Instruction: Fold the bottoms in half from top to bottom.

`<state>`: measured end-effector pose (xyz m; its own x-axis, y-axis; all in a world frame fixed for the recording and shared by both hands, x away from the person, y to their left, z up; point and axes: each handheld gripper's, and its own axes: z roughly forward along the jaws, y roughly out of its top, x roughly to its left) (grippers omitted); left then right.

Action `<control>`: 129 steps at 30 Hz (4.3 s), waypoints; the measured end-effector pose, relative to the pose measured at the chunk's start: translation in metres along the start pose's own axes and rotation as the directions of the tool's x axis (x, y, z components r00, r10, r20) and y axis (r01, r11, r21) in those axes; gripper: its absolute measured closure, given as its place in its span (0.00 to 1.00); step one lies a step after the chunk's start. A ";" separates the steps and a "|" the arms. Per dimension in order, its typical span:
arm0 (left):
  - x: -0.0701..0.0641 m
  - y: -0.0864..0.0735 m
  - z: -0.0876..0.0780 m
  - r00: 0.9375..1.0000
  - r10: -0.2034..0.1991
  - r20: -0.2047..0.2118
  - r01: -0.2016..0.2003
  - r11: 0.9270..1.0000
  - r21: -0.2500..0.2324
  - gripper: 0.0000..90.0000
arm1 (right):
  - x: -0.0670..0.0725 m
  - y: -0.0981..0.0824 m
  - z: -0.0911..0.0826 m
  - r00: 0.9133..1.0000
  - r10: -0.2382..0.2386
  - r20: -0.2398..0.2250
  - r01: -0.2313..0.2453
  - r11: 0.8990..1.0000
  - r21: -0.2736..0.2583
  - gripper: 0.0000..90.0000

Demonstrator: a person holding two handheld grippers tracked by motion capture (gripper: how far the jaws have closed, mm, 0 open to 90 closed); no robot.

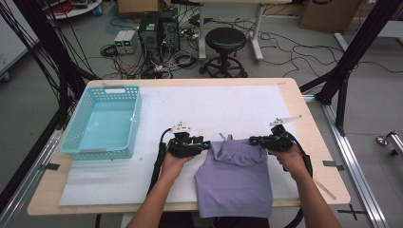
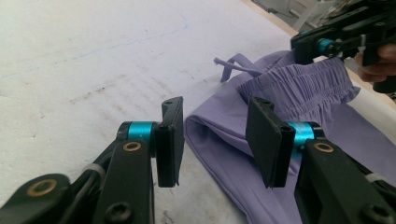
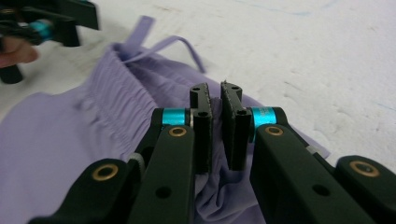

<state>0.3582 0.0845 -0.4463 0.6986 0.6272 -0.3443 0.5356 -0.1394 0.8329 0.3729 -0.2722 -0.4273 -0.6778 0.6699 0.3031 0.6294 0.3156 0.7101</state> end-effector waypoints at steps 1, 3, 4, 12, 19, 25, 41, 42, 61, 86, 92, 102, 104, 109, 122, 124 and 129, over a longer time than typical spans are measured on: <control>-0.001 0.000 -0.001 1.000 0.005 0.005 -0.004 1.000 -0.005 0.63 | 0.003 -0.001 -0.004 1.000 -0.009 -0.009 0.009 1.000 -0.011 0.94; -0.002 0.001 -0.003 1.000 0.009 0.003 -0.009 1.000 -0.021 0.63 | 0.009 -0.005 -0.011 0.999 -0.038 -0.015 0.037 0.999 -0.037 0.94; -0.002 0.002 -0.004 1.000 0.010 0.002 -0.009 1.000 -0.026 0.63 | 0.014 -0.009 -0.016 0.998 -0.053 -0.020 0.052 0.997 -0.049 0.94; -0.007 0.003 -0.009 1.000 0.010 0.010 -0.009 0.999 -0.050 0.61 | 0.039 -0.038 -0.040 0.986 -0.115 -0.119 0.102 0.988 -0.113 0.87; -0.010 0.002 -0.006 1.000 0.012 0.010 -0.012 0.999 -0.044 0.60 | 0.036 -0.032 -0.053 0.999 -0.035 -0.032 0.027 0.971 -0.239 0.78; -0.009 0.000 -0.004 1.000 0.002 0.008 -0.001 1.000 -0.031 0.58 | 0.043 -0.037 -0.022 0.994 -0.085 0.073 0.088 0.995 -0.044 0.79; -0.012 -0.003 0.003 1.000 -0.008 -0.002 0.008 1.000 -0.008 0.52 | 0.077 -0.079 -0.022 0.983 -0.185 0.001 0.185 0.983 0.012 0.73; -0.012 -0.003 0.004 1.000 -0.004 -0.002 0.004 1.000 -0.003 0.52 | 0.078 -0.079 -0.024 0.983 -0.184 -0.006 0.184 0.983 -0.001 0.72; -0.013 -0.004 0.017 1.000 0.001 -0.031 0.000 1.000 0.031 0.49 | 0.059 -0.066 -0.003 0.979 -0.167 0.120 0.163 0.986 0.042 0.82; -0.013 -0.011 0.026 0.998 -0.015 -0.059 0.025 0.986 0.167 0.82 | 0.027 -0.057 -0.014 0.947 0.016 0.322 -0.016 1.000 -0.005 0.56; -0.012 -0.011 0.023 0.996 -0.071 -0.047 0.077 0.984 0.160 0.96 | 0.025 -0.061 -0.014 0.964 0.012 0.265 -0.017 1.000 0.015 0.92; 0.004 0.028 0.004 0.997 -0.050 -0.063 0.054 0.997 0.058 0.96 | 0.029 -0.032 -0.014 0.964 -0.001 0.266 0.024 0.996 -0.083 0.93; 0.009 0.037 0.003 0.996 -0.035 -0.077 0.038 0.998 0.042 0.96 | 0.026 -0.023 -0.010 0.962 0.006 0.271 0.021 0.995 -0.097 0.93; 0.023 0.052 0.001 0.995 0.019 -0.098 -0.017 1.000 0.021 0.96 | 0.021 -0.002 0.001 0.957 0.015 0.290 0.024 0.991 -0.131 0.93; 0.051 0.054 0.006 0.988 0.008 -0.154 -0.008 1.000 -0.004 0.96 | 0.007 0.032 0.035 0.945 0.026 0.327 0.014 0.993 -0.120 0.93; 0.052 0.053 0.008 0.987 0.010 -0.158 -0.011 1.000 -0.006 0.96 | 0.006 0.031 0.039 0.943 0.031 0.333 0.008 0.993 -0.114 0.93; 0.055 0.051 0.012 0.987 0.001 -0.164 -0.002 1.000 -0.004 0.96 | 0.005 0.031 0.041 0.940 0.039 0.340 0.003 0.993 -0.120 0.93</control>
<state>0.4302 0.1027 -0.4280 0.6121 0.7440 -0.2679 0.5325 -0.1374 0.8352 0.4049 -0.2318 -0.4295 -0.4836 0.8700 0.0964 0.5772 0.2342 0.7823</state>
